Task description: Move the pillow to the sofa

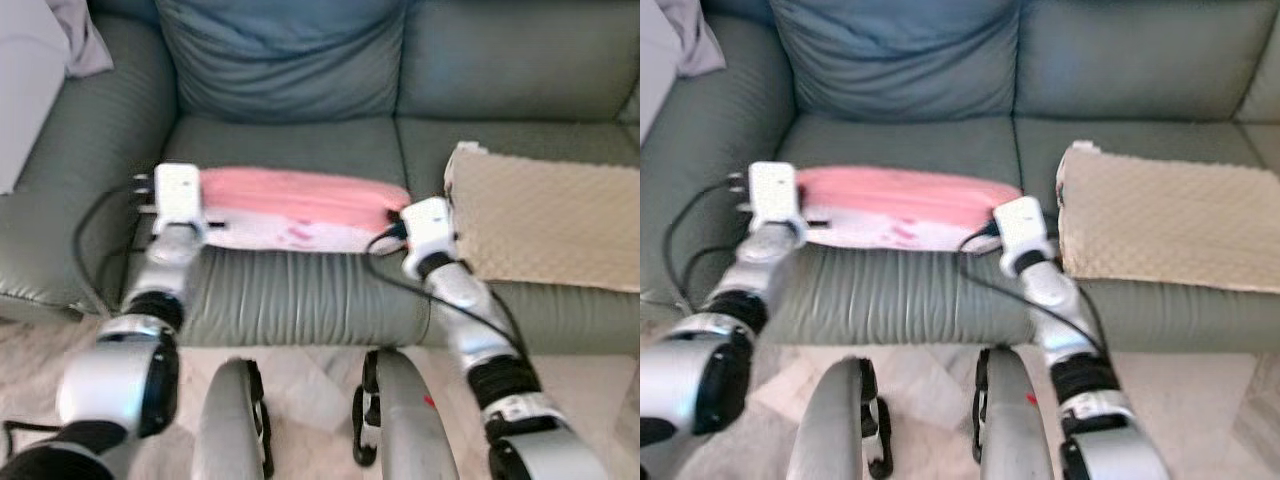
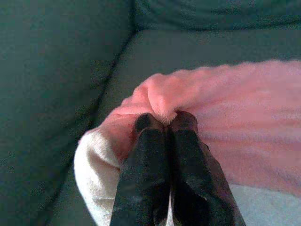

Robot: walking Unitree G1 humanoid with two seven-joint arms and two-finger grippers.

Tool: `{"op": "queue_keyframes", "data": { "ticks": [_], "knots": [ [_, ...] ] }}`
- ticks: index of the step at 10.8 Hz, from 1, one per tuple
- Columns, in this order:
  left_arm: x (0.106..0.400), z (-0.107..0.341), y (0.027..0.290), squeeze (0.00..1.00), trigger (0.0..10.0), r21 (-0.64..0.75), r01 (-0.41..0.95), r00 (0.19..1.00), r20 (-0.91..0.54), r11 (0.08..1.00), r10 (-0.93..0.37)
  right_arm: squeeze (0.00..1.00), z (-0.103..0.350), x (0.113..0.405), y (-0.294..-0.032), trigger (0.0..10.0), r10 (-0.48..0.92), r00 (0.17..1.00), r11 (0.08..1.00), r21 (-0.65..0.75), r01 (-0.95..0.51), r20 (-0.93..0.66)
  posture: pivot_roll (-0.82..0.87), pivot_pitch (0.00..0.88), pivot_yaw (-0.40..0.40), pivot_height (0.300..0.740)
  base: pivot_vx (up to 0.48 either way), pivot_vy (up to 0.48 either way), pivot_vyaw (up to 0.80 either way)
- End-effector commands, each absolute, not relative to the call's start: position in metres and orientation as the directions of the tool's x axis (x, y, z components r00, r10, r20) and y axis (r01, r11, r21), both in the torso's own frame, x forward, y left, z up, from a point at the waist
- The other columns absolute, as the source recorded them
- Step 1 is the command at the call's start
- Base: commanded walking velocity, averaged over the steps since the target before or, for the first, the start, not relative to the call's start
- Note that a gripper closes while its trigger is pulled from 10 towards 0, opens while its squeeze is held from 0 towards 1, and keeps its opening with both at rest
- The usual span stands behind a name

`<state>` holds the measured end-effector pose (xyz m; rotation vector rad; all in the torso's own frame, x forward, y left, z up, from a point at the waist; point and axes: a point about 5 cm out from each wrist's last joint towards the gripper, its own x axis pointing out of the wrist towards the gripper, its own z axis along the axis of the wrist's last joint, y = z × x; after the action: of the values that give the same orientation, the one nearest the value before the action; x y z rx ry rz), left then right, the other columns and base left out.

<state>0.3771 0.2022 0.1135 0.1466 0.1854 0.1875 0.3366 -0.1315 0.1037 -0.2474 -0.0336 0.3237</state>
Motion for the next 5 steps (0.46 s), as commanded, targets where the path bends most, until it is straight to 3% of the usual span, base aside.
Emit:
{"op": "queue_keyframes", "data": {
  "ticks": [1,3,5],
  "knots": [
    [0.366,0.1,0.226,0.0,10.0,0.211,-0.241,0.936,-0.208,0.947,0.284,0.0,0.09,0.329,-0.13,10.0,0.341,0.939,0.908,-0.244,-0.34,-0.04,-0.02,0.335,0.031,0.636,0.0,0.0,0.0],
    [0.353,0.083,0.235,0.0,10.0,0.259,-0.255,0.918,-0.238,0.932,0.318,0.0,0.074,0.315,-0.117,10.0,0.405,0.911,0.873,-0.265,-0.41,-0.076,-0.02,0.327,0.018,0.636,0.0,0.0,0.0],
    [0.346,0.071,0.235,0.0,10.0,0.258,-0.263,0.905,-0.268,0.93,0.33,0.0,0.066,0.31,-0.12,10.0,0.404,0.908,0.864,-0.28,-0.419,-0.112,-0.02,0.324,0.01,0.636,0.0,0.0,0.0]
  ]
}}
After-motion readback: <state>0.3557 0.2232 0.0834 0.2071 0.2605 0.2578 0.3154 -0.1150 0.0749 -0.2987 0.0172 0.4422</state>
